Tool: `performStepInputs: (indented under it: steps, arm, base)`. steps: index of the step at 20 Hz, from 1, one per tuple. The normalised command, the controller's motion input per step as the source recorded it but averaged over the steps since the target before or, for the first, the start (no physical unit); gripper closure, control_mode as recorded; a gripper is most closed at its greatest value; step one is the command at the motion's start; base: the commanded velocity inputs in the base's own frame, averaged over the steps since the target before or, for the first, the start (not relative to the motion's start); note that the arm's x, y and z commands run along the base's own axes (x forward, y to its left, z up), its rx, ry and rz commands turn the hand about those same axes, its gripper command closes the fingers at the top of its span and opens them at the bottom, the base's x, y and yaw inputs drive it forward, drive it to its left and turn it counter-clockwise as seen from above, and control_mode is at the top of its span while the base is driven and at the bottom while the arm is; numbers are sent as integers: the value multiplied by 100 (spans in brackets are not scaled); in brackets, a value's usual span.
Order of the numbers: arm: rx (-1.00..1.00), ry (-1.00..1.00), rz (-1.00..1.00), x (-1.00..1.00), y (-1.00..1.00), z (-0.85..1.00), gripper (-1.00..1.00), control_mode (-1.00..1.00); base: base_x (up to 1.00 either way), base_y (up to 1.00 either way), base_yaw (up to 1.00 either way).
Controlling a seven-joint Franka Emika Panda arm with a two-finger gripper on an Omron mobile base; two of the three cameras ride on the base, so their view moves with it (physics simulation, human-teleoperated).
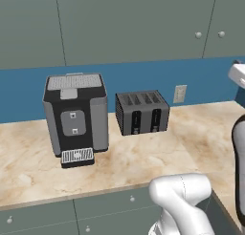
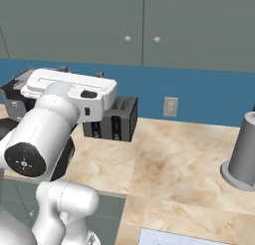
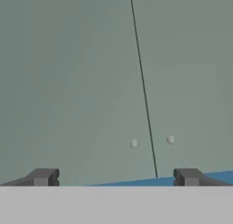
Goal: Open the cabinet directly in front. Then move the beer and the cup to the dining counter with the candle on it.
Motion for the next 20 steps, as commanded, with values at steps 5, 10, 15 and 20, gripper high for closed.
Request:
performStepInputs:
  steps: [5, 10, 15, 20]
  arm:
    - [1, 0, -7, 19, -4, 0, -100, -100]
    - [0, 3, -1, 32, 0, 0, -100, -100]
    - [0, 8, 0, 49, 0, 0, -100, -100]
    - [2, 14, 0, 55, -7, 0, -100, -100]
  base:
    - [0, 0, 0]
    - [0, 0, 0]
    - [0, 0, 0]
    - [0, 0, 0]
